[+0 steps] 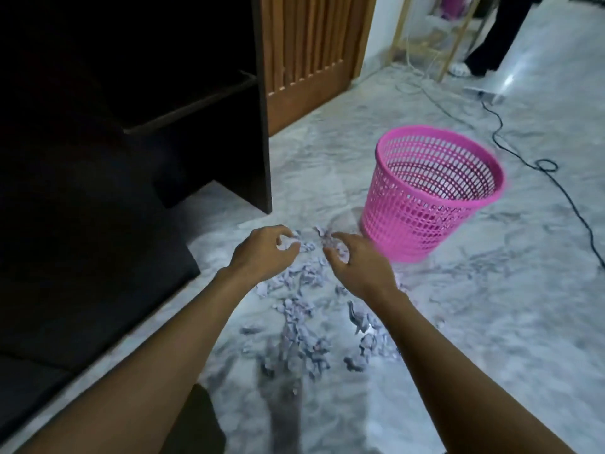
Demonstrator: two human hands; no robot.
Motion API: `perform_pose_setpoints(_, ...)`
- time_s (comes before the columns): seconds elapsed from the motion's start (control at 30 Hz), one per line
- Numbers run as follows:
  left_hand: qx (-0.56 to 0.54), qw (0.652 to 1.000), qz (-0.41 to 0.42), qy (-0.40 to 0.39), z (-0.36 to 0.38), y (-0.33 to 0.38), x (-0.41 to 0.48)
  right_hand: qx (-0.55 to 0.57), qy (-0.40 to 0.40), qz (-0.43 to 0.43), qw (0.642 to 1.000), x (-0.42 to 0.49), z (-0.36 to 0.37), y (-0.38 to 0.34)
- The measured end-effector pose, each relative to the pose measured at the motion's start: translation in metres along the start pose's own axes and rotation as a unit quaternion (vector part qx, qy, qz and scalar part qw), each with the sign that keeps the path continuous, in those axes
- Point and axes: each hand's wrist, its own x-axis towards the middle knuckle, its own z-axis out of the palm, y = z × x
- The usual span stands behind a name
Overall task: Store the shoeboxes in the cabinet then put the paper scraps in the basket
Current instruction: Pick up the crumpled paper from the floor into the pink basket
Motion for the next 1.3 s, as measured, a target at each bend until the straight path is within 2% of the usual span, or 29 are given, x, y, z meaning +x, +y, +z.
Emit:
perform_pose_setpoints(0.13, 0.015, 0.999, -0.036, -0.036, 0.048, -0.004, 0.029, 0.015, -0.043, 0.050, 0.998, 0.005, 0.035, 0.049)
perform_pose_setpoints(0.43, 0.009, 0.995, -0.055, -0.085, 0.169, -0.103, 0.027, -0.003, -0.048, 0.145, 0.988, -0.043, 0.156, 0.132)
perform_pose_setpoints(0.7, 0.163, 0.986, -0.014, -0.024, 0.241, -0.159, -0.009, -0.110, 0.051, 0.173, 0.978, -0.116, 0.222, 0.146)
perform_pose_setpoints(0.77, 0.172, 0.985, -0.011, -0.025, 0.252, -0.172, -0.014, -0.111, 0.051, 0.181, 0.976, -0.131, 0.232, 0.155)
perform_pose_setpoints(0.87, 0.175, 0.984, -0.005, -0.042, 0.264, -0.184, -0.019, -0.056, 0.028, 0.146, 0.987, -0.140, 0.244, 0.165)
perform_pose_setpoints(0.97, 0.184, 0.982, 0.051, 0.000, 0.265, -0.190, -0.025, 0.002, 0.039, 0.095, 0.995, -0.148, 0.257, 0.164)
perform_pose_setpoints(1.07, 0.116, 0.986, 0.111, 0.053, 0.259, -0.198, -0.029, 0.033, 0.049, 0.042, 0.997, -0.150, 0.266, 0.159)
perform_pose_setpoints(1.2, 0.107, 0.977, 0.146, 0.113, 0.245, -0.214, -0.031, -0.012, 0.021, -0.060, 0.998, -0.142, 0.275, 0.146)
perform_pose_setpoints(1.3, 0.121, 0.985, 0.101, 0.073, 0.240, -0.227, -0.040, -0.056, -0.039, -0.106, 0.992, -0.130, 0.283, 0.134)
